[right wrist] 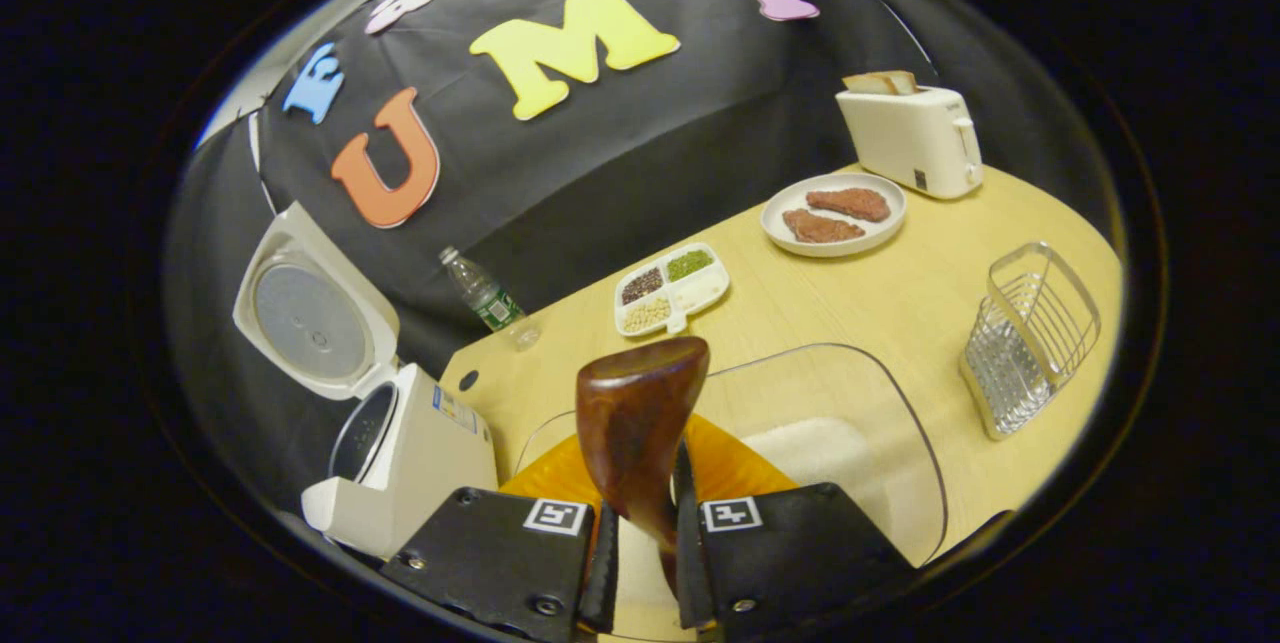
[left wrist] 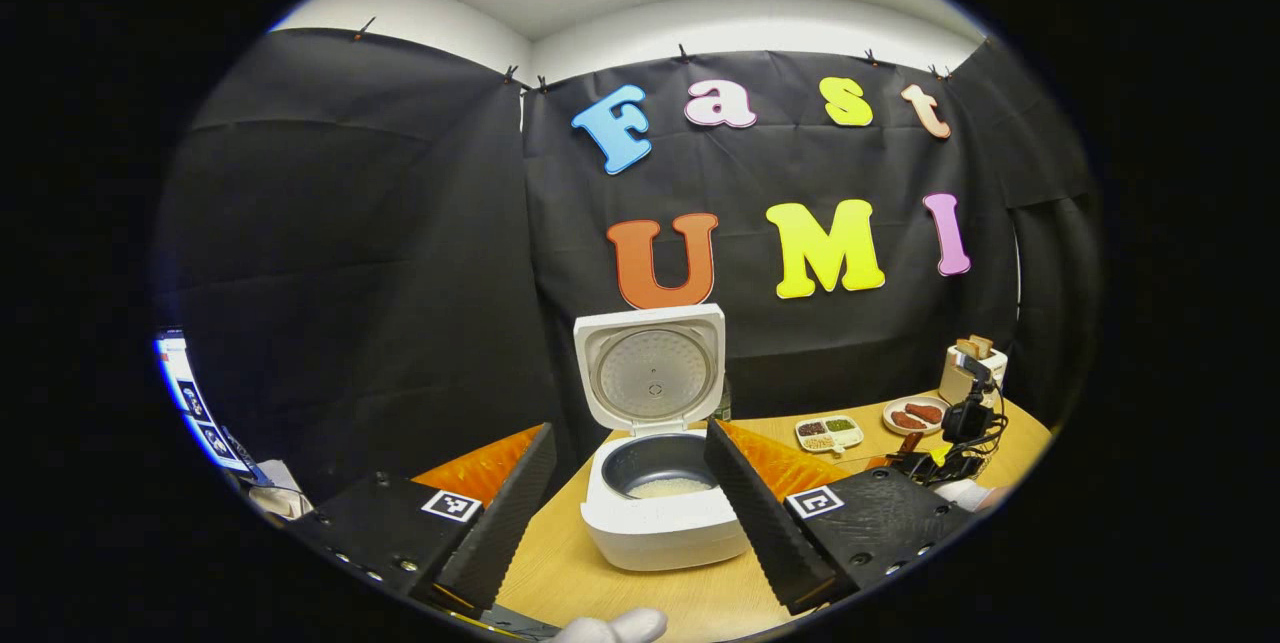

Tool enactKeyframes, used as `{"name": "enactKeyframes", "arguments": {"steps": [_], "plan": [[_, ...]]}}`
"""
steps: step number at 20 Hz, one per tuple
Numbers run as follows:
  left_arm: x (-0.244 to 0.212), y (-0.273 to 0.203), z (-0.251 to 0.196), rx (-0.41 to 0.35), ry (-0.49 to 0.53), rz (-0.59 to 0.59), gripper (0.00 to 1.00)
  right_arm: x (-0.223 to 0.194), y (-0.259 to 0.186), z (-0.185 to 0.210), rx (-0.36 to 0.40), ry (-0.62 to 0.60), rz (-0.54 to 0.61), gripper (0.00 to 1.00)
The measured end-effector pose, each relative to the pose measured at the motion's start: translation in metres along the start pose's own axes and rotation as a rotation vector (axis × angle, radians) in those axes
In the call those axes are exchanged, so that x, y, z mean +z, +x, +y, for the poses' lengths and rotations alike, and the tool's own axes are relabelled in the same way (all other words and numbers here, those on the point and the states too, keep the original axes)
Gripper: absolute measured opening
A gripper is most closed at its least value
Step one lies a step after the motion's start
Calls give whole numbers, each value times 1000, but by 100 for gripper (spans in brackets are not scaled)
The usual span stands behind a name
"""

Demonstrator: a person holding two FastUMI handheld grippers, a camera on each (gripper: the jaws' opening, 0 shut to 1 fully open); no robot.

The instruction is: Close the left gripper, press the button to open the rice cooker; take a wooden spoon from the chopstick holder with the right hand, scoop a spoonful of rice and pour it into the rice cooker, then put the wooden spoon back into the chopstick holder.

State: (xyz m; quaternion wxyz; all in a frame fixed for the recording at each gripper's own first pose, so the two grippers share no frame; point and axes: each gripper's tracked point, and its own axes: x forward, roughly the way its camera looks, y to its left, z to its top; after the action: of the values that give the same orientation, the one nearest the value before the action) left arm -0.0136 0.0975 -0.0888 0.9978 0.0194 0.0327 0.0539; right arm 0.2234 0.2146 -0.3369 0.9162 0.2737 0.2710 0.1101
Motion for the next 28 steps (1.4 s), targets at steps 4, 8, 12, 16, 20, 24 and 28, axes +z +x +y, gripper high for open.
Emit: {"name": "enactKeyframes", "arguments": {"steps": [4, 8, 12, 16, 20, 24, 28], "plan": [[5, 1, 1, 4, 5, -10, 95, 3, -3, -11, 33, 202, -6, 29], [10, 1, 1, 9, 16, -22, 95, 5, -5, -24, 48, 313, -20, 29], [11, 2, 4, 16, 21, -16, 95, 17, -11, -27, 86, 435, -54, 28], [12, 2, 1, 14, 25, -19, 95, 42, -22, -25, 131, 493, -95, 28], [16, 4, -4, 5, 28, -25, 95, 62, -34, -31, 161, 600, -130, 28], [15, 5, -7, 1, 27, -25, 95, 73, -40, -34, 170, 608, -147, 28], [14, 2, -10, -6, 31, -23, 95, 78, -45, -30, 186, 623, -154, 28]]}}
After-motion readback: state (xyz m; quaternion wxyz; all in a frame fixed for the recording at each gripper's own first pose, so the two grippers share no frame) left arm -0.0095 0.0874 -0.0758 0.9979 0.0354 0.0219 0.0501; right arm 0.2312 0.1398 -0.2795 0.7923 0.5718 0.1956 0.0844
